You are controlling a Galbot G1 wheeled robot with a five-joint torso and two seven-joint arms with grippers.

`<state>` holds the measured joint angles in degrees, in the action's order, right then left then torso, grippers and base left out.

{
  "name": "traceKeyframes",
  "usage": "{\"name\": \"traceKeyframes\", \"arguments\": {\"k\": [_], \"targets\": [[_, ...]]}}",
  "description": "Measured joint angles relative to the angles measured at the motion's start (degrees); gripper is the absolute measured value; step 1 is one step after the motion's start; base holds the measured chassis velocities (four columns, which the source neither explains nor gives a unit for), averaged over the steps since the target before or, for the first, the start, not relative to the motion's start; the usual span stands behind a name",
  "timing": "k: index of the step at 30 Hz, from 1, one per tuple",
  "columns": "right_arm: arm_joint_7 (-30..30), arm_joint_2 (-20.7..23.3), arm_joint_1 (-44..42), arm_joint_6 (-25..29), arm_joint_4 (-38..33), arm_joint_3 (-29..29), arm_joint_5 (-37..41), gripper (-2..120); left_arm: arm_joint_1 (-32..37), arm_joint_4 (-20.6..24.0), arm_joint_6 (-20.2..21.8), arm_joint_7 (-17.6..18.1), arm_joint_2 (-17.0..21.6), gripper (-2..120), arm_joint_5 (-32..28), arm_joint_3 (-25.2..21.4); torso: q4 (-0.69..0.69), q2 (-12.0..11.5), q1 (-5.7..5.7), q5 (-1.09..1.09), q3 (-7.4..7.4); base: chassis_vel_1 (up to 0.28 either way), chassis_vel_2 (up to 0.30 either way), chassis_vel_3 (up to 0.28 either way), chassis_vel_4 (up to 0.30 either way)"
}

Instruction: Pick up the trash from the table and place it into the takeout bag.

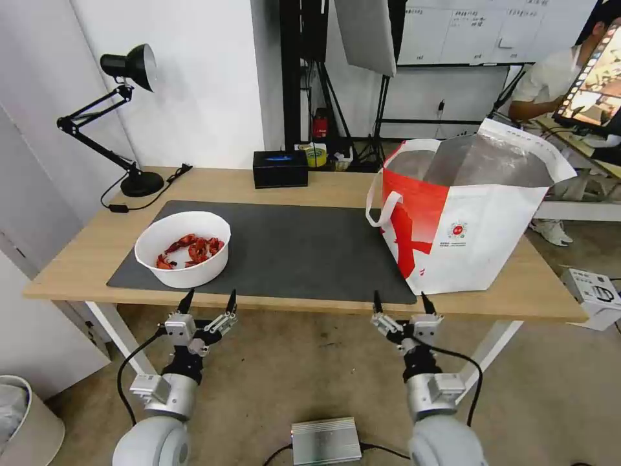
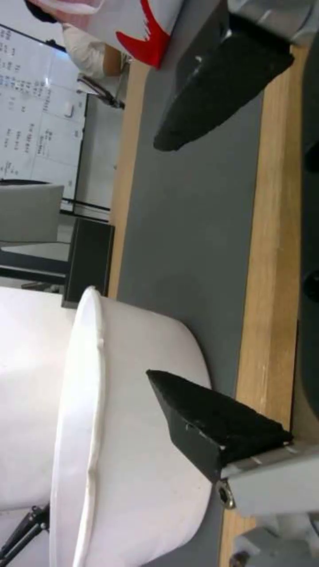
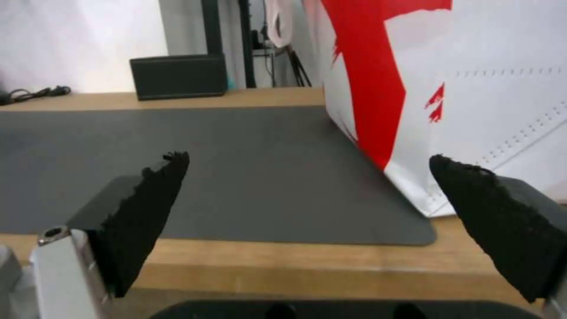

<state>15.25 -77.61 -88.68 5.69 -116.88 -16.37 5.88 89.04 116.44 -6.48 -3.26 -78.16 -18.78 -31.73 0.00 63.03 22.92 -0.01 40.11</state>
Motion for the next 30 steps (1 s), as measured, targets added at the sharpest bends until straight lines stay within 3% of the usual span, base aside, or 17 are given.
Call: {"name": "traceKeyframes", "arguments": {"k": [9,30], "targets": [[0.0,-1.0,-3.5,3.5,-2.0,0.2,-6.5,100,-0.3,-0.1,0.0,0.0,0.1,100,-0.4,-0.5,0.00,0.0,0.00,0.00,0.00,0.000,0.000,0.000,0.000],[-0.3,-0.2,-6.8,6.1,-6.5,-1.7,-7.1,100,1.1,1.5,-0.3,-0.2,-0.7,100,-0.5,-2.1,0.00,0.0,0.00,0.01,0.00,0.000,0.000,0.000,0.000]]}}
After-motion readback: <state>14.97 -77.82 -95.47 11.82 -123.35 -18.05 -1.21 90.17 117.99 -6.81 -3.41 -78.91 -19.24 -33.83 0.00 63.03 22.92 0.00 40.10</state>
